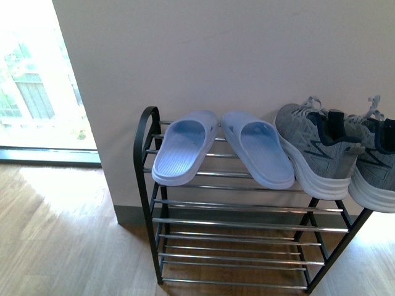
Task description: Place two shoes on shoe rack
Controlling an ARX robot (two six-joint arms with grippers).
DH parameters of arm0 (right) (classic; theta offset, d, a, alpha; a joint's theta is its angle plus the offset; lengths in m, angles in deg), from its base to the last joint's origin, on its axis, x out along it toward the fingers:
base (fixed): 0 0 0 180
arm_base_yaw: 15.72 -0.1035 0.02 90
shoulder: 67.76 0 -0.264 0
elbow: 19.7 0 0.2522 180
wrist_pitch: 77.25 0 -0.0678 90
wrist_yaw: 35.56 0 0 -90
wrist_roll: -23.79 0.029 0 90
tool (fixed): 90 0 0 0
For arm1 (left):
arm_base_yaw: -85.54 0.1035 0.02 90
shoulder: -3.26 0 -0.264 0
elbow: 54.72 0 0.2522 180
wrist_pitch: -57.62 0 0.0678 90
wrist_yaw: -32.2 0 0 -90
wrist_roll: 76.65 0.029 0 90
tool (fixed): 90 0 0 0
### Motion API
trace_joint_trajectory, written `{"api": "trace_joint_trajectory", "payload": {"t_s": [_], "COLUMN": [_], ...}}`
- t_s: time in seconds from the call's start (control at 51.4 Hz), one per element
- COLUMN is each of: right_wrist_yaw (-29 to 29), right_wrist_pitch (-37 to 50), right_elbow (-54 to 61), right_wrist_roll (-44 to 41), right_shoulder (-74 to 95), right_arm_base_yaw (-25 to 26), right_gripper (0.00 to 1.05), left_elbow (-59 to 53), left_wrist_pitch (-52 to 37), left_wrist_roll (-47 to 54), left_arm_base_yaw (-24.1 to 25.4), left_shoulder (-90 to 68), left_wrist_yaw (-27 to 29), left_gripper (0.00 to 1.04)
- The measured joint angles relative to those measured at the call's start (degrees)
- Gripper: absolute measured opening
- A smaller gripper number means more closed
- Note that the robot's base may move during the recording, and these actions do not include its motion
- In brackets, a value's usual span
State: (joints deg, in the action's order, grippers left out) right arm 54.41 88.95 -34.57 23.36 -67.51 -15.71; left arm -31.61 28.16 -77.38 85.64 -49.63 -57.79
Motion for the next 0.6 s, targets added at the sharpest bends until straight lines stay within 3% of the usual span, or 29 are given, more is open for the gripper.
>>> {"api": "trace_joint_trajectory", "payload": {"t_s": [0.603], "right_wrist_yaw": [0.0], "right_wrist_pitch": [0.0], "right_elbow": [0.0], "right_wrist_roll": [0.0], "right_shoulder": [0.0], "right_arm_base_yaw": [0.0], "right_gripper": [0.96], "left_elbow": [-8.5], "left_wrist_pitch": [11.4], "left_wrist_roll": [0.1], "left_arm_base_yaw": [0.0], "left_shoulder": [20.2], "left_wrist_yaw": [0.0], "left_gripper": [0.01]}}
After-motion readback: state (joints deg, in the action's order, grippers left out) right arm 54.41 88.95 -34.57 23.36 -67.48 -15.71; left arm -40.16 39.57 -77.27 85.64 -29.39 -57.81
